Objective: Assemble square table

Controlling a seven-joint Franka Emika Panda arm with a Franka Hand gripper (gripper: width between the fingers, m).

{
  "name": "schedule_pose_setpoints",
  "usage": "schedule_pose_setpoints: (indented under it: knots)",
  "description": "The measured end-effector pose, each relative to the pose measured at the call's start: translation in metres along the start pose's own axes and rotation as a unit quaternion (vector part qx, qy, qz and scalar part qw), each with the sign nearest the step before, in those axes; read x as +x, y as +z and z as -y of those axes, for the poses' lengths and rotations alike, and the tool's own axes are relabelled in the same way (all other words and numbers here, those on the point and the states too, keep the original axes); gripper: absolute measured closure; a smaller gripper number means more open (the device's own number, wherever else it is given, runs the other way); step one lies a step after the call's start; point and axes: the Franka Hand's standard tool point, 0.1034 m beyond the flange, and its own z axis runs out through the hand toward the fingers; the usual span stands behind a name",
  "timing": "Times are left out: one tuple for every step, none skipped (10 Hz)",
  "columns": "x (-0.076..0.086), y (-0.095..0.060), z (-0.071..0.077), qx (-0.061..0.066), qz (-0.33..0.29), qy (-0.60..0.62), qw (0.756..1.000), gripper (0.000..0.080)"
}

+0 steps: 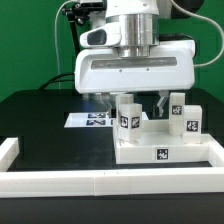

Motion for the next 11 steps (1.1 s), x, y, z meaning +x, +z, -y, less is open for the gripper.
schedule_pose_setpoints:
  knots:
    - [-0.0025, 0.0012, 0.0008, 0.000, 0.005, -0.039, 0.999, 0.0150]
    - [-0.0048, 0.0021, 0.0013, -0.001, 0.012, -0.084, 0.996, 0.0150]
    - [-0.0052, 0.0023, 0.0010, -0.003, 0.013, -0.126, 0.992, 0.0150]
    - [-0.0065, 0.0026, 0.0007, -0.003, 0.018, -0.167, 0.986, 0.0150]
    - [-0.0061, 0.0015, -0.0015, -0.003, 0.017, -0.200, 0.980, 0.0150]
    - [-0.0059, 0.0005, -0.0033, -0.003, 0.016, -0.224, 0.975, 0.0150]
    - [-0.0059, 0.0004, -0.0042, -0.003, 0.016, -0.236, 0.972, 0.0150]
    - [-0.0060, 0.0005, -0.0051, -0.004, 0.016, -0.258, 0.966, 0.0150]
    - [-0.0061, 0.0007, -0.0051, -0.004, 0.016, -0.255, 0.967, 0.0266]
    - [-0.0061, 0.0007, -0.0053, -0.004, 0.017, -0.255, 0.967, 0.0401]
    - [-0.0061, 0.0007, -0.0056, -0.004, 0.017, -0.255, 0.967, 0.0401]
